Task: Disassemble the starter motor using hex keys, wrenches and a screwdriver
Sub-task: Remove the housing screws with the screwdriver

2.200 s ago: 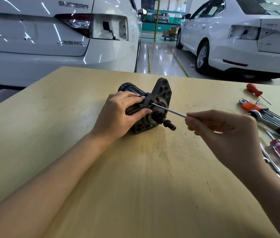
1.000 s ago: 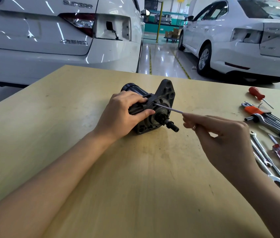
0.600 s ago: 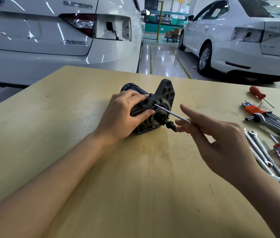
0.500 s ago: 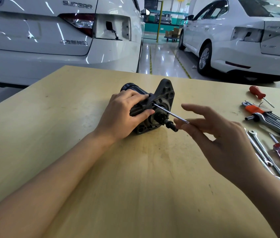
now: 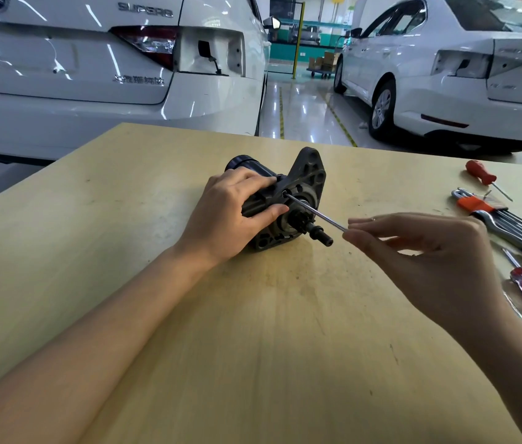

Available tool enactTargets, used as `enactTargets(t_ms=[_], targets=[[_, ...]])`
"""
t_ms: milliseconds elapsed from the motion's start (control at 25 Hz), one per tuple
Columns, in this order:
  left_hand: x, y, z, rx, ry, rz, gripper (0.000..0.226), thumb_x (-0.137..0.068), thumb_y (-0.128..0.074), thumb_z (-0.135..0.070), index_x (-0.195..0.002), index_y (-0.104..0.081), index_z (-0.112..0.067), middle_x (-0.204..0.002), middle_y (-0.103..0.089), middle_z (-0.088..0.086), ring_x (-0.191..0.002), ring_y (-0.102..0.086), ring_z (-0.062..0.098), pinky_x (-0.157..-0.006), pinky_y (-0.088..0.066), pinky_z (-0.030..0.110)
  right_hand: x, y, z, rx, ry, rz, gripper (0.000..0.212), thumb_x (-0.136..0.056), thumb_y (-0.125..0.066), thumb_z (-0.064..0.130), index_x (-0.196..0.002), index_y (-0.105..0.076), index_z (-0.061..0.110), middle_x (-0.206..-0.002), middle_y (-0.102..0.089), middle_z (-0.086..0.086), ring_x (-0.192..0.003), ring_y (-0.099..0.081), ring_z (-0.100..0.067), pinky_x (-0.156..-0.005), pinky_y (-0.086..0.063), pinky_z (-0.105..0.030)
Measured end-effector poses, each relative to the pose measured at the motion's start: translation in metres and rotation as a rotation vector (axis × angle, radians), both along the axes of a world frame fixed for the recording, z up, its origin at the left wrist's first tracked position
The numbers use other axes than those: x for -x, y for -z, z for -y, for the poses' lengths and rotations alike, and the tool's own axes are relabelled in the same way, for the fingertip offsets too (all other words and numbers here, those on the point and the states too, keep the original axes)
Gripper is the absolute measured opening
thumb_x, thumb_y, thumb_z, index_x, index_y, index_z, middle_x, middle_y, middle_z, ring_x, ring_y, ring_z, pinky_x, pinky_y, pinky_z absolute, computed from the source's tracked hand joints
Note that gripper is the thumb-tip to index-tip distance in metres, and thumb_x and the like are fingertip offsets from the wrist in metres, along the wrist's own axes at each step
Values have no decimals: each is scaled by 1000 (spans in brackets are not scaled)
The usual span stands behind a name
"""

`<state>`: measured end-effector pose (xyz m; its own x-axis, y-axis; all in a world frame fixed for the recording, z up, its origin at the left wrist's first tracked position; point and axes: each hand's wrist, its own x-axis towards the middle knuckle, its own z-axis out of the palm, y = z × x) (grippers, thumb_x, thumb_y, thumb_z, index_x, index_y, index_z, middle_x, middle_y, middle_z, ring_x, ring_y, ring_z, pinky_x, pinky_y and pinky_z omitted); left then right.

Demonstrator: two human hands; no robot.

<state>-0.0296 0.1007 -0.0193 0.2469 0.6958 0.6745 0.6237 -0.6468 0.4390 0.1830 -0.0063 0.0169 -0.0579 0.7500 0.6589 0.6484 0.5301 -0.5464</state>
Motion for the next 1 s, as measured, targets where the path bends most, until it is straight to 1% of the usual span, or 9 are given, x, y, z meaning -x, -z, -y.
enactTargets(t_ms=[160,320,400,480,560,640,760,840,1000], targets=[[0,1,0,2,-4,-3,46,-80,-67,-41,-116,-68,-11,-105,-65,-2,-98,-56,13,-96,-33,22,0,4,-4,-86,21,40,25,-78,-74,9,-100,-71,19,-95,-69,14,-89,-67,3,-78,-50,-9],[1,0,-1,0,-4,-6,45,-81,-69,-38,-116,-68,-10,-106,-65,0,-99,-57,16,-97,-34,25,2,6,-4,-68,2,6,38,-81,-71,14,-117,-63,25,-94,-69,19,-88,-66,10,-80,-48,-7],[1,0,-1,2,-5,-8,44,-82,-70,-37,-117,-67,-10,-107,-65,0,-99,-57,16,-97,-35,25,3,6,-4,-50,-23,-47,27,-79,-73,14,-105,-67,19,-91,-70,17,-84,-67,7,-77,-53,-13],[0,0,0,3,-3,-16,43,-82,-72,-35,-118,-67,-11,-107,-65,0,-100,-57,17,-98,-34,25,2,5,-3,-110,-38,-16,15,-76,-76,10,-91,-73,11,-87,-72,8,-80,-70,-2,-73,-55,-18],[0,1,0,6,1,-10,42,-83,-72,-33,-118,-67,-12,-106,-64,-1,-99,-56,16,-98,-34,25,1,3,-1,-160,-10,48,13,-76,-77,11,-89,-75,12,-78,-71,-2,-69,-68,-12,-64,-53,-22],[0,0,0,13,-1,1,42,-83,-72,-33,-118,-68,-12,-106,-64,-2,-99,-54,14,-97,-33,23,2,2,0,-103,4,14,10,-77,-74,17,-87,-75,16,-68,-70,0,-61,-67,-10,-60,-54,-26],[0,0,0,13,-3,0,41,-82,-73,-33,-117,-67,-12,-107,-64,-2,-100,-54,14,-97,-33,23,6,2,3,-14,-45,-7,13,-77,-72,27,-87,-75,20,-73,-71,15,-68,-68,4,-66,-53,-12],[0,0,0,17,-4,4,41,-82,-73,-33,-117,-67,-11,-107,-64,-1,-100,-53,13,-97,-34,24,8,2,3,7,-81,-6,16,-77,-71,32,-89,-74,21,-77,-71,18,-71,-67,8,-68,-50,-7],[1,0,0,17,3,-13,40,-83,-72,-34,-115,-67,-11,-108,-65,-1,-101,-57,17,-99,-36,29,7,6,1,-20,-72,25,20,-77,-76,14,-94,-73,24,-80,-71,18,-74,-67,9,-72,-49,-6]])
